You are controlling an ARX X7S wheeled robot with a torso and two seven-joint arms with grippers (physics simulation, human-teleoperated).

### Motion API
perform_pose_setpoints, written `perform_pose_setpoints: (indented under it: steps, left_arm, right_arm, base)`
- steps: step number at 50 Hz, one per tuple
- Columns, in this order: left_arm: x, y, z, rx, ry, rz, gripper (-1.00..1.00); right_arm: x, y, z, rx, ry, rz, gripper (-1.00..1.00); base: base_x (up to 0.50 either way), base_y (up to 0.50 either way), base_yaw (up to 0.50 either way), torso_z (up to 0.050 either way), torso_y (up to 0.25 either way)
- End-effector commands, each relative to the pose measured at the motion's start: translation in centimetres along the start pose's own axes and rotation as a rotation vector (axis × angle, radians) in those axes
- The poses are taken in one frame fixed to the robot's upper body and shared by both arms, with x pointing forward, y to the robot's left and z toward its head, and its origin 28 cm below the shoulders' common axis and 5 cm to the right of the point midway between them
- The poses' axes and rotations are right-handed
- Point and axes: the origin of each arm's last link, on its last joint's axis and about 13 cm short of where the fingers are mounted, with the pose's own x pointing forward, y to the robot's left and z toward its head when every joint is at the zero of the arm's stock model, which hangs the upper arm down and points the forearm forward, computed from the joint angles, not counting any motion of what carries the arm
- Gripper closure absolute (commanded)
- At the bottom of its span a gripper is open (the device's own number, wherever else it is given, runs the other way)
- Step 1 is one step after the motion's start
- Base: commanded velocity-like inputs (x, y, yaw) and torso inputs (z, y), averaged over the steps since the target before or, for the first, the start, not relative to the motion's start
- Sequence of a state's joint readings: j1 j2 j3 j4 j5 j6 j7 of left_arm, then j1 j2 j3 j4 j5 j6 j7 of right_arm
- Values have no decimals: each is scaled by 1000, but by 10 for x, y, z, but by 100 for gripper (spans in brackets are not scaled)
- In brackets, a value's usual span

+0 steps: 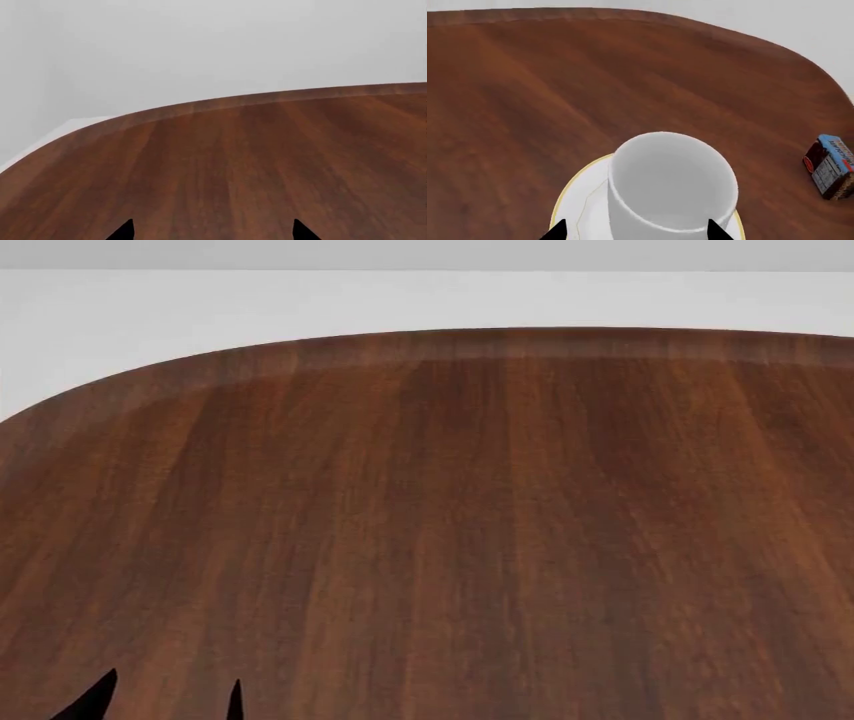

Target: Put the white mug on the plate.

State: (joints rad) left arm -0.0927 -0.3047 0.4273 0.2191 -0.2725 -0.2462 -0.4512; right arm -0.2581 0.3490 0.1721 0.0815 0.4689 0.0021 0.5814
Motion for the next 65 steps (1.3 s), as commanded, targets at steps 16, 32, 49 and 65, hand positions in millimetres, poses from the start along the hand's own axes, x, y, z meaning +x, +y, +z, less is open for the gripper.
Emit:
perform_pose_setpoints:
  steps: [16, 32, 49, 65]
  left_arm:
    - [1, 1, 3, 3, -17, 5, -100]
    - [0, 3, 10, 6, -34, 10, -100]
    - [-1, 5, 9, -1, -39, 15, -100]
    - [-1, 6, 17, 3, -65, 6, -100]
  right_arm:
    - [-23, 8, 70, -3, -198, 60, -100]
    - [-34, 12, 114, -36, -348, 120, -100]
    - [-41, 14, 138, -64, -423, 155, -100]
    - [-43, 14, 153, -87, -475, 178, -100]
  base:
    - [0, 0, 0, 0, 0]
    - [0, 0, 0, 0, 0]
    - [0, 0, 0, 0, 0]
    - [0, 0, 0, 0, 0]
